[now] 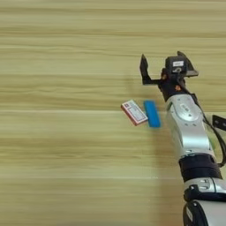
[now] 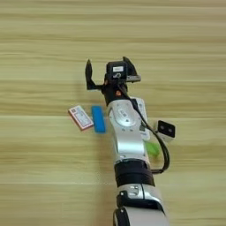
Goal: Move the objects on the table
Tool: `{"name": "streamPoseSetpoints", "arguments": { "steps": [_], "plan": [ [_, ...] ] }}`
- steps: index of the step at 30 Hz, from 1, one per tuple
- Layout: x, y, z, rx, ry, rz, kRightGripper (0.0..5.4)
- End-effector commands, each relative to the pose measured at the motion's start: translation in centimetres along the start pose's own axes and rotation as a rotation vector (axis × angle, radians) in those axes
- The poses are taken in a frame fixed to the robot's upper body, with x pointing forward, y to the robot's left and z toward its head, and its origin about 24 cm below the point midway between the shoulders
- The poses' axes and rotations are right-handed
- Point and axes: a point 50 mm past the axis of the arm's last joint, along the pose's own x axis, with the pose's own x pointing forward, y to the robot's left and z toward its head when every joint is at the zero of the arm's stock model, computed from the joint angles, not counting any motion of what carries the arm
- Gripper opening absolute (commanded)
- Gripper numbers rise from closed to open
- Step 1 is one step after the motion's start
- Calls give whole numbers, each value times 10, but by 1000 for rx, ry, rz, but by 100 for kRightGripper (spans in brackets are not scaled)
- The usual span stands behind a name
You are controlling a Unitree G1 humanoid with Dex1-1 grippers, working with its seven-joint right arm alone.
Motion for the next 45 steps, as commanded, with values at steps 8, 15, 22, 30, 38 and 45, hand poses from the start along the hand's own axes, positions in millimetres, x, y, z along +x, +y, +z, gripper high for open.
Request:
{"name": "streamPoseSetpoints", "arguments": {
  "steps": [8,15,22,30,38,45],
  "plan": [
    [17,-4,34,-25,-137,-10,537],
    [18,-12,36,-23,-141,-44,537],
    [17,-27,40,-22,-152,-94,537],
    [13,-42,46,-36,-161,-113,537],
    [6,-61,54,-51,-167,-143,537],
    [-4,-92,61,-57,-144,-183,537]
  ]
}}
